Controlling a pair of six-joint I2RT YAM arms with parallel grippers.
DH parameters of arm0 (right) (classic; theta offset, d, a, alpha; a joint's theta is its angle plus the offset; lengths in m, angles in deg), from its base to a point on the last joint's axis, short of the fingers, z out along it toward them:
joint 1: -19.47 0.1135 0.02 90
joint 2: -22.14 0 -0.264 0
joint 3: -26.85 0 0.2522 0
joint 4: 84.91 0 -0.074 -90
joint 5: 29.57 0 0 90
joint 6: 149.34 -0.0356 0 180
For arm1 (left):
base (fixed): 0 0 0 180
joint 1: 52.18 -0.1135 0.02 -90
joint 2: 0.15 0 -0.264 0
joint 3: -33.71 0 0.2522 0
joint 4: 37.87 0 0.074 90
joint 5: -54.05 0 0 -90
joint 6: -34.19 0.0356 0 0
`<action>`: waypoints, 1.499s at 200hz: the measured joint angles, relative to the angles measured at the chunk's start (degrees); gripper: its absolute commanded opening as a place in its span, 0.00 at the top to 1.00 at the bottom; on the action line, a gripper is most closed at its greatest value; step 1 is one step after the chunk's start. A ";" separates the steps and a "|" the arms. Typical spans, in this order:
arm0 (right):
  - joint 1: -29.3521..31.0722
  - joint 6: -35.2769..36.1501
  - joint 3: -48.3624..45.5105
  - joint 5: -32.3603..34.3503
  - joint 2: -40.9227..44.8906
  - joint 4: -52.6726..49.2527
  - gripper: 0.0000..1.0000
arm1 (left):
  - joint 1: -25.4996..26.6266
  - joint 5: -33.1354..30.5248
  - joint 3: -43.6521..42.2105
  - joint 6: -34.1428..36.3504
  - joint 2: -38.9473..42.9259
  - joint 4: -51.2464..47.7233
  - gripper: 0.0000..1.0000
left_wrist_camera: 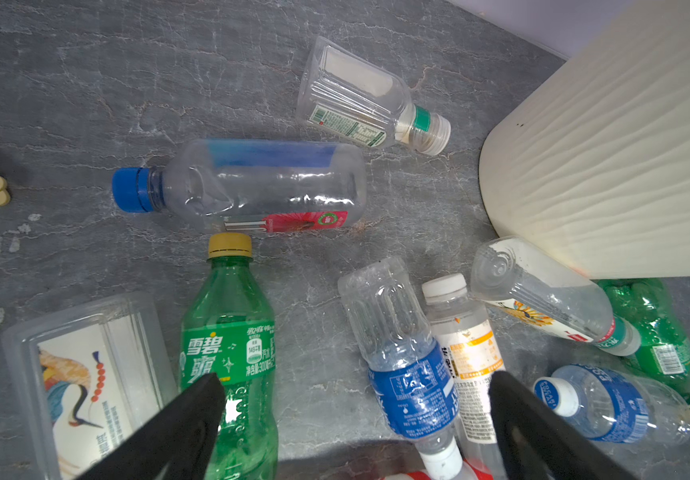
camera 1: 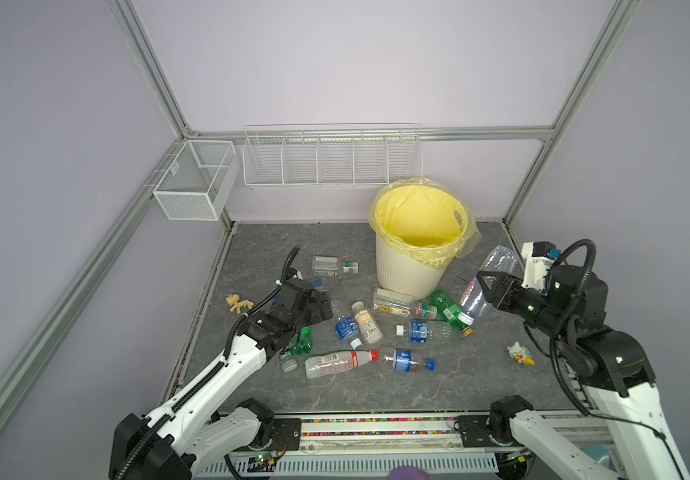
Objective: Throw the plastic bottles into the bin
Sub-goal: 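Carry the clear bottle with the right gripper over the yellow-lined bin and release, then lower the empty right gripper back beside the bin near the green bottle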
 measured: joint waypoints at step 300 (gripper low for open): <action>0.37 5.03 -4.50 -5.22 -11.45 6.32 0.12 | -0.04 10.93 0.98 0.44 -0.17 -2.56 0.01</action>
